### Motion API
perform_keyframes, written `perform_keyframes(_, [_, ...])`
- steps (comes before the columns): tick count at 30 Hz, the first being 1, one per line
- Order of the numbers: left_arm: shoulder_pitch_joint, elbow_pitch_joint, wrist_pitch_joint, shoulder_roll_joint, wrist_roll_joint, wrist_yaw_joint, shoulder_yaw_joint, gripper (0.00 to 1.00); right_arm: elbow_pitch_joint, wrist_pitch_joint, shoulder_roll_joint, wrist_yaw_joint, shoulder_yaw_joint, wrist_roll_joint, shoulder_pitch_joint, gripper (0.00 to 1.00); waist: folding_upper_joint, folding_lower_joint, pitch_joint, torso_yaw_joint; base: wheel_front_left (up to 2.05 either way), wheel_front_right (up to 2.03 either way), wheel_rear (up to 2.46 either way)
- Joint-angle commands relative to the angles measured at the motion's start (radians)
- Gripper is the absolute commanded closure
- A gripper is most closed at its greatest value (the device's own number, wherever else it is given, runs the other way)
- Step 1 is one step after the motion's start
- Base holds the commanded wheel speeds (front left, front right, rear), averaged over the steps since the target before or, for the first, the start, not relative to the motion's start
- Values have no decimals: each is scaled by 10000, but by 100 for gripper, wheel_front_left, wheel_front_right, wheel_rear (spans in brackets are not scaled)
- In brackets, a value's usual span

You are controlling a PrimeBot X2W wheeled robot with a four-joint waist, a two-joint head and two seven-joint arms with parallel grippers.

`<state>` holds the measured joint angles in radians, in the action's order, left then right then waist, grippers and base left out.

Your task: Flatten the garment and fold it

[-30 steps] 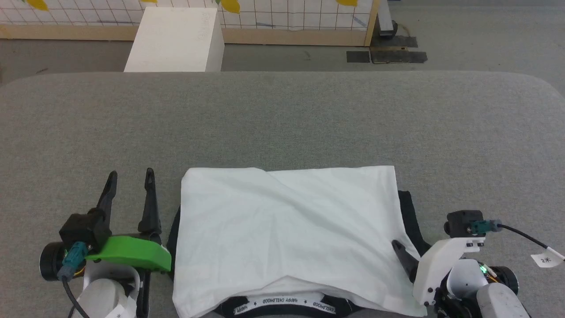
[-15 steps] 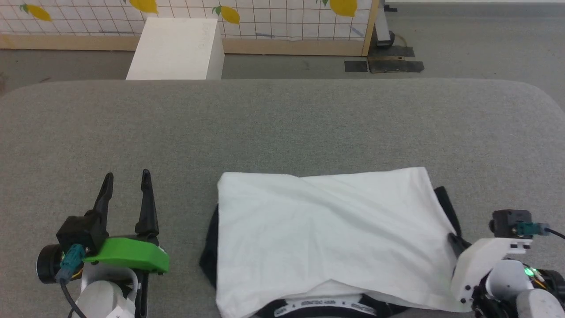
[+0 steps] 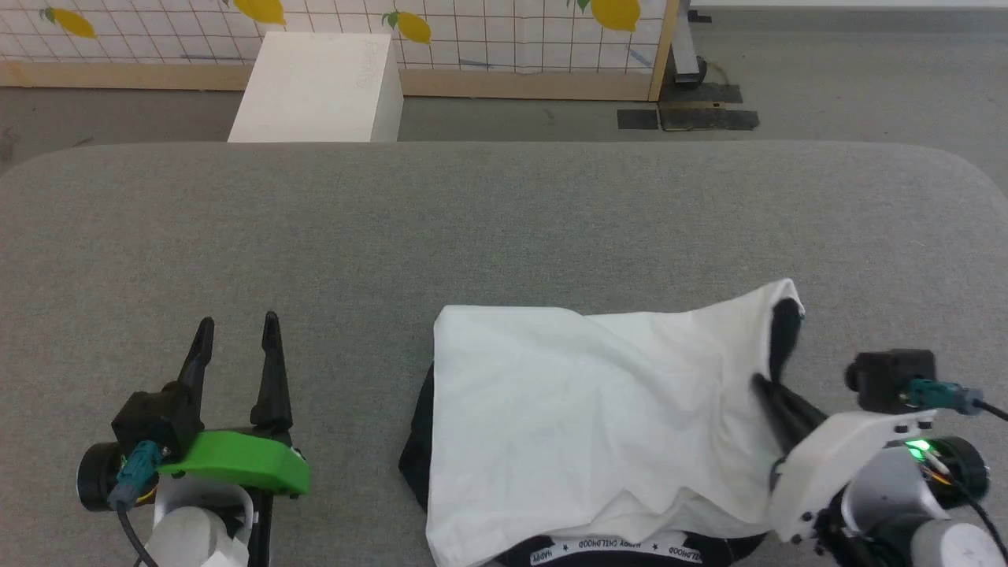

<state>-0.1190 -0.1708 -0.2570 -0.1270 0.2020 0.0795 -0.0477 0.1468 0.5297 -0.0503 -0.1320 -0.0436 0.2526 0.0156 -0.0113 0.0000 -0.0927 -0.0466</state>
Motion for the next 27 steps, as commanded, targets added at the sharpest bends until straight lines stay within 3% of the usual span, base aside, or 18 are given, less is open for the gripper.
perform_keyframes(1, [64, -42, -47, 58, -120, 70, 9, 0, 472, 73, 1, 13, 567, 165, -48, 100, 113, 0, -41, -38, 0, 0, 0])
perform_keyframes(5, [-142, -124, -47, 134, -164, 139, 139, 0, 1131, 132, 1, 13, 2274, 171, -578, 100, 113, 0, -225, -214, 0, 0, 0])
perform_keyframes(8, [-389, -178, -47, 196, -192, 189, 266, 0, 848, 193, 1, 13, 3439, -82, -1221, 100, 113, 0, -453, -399, 0, 0, 0])
perform_keyframes(16, [-1060, -205, -47, 354, -246, 298, 472, 0, -1651, -97, 1, 13, 5695, 45, -3151, 100, 113, 0, -1217, -1036, 0, 0, 0])
perform_keyframes(23, [-1313, -281, -47, 453, -308, 348, 434, 0, -3636, -448, 1, 13, 6850, 1214, -4198, 100, 113, 0, -1528, -1251, 0, 0, 0])
perform_keyframes(25, [-1327, -322, -47, 479, -325, 357, 409, 0, -4005, -510, 1, 13, 7042, 1564, -4371, 0, 113, 0, -1505, -1251, 0, 0, 0])
perform_keyframes(27, [-1287, -357, -47, 496, -337, 361, 340, 0, -4161, -727, 1, 13, 7129, 1840, -4510, 0, 113, 0, -1429, -1175, 0, 0, 0])
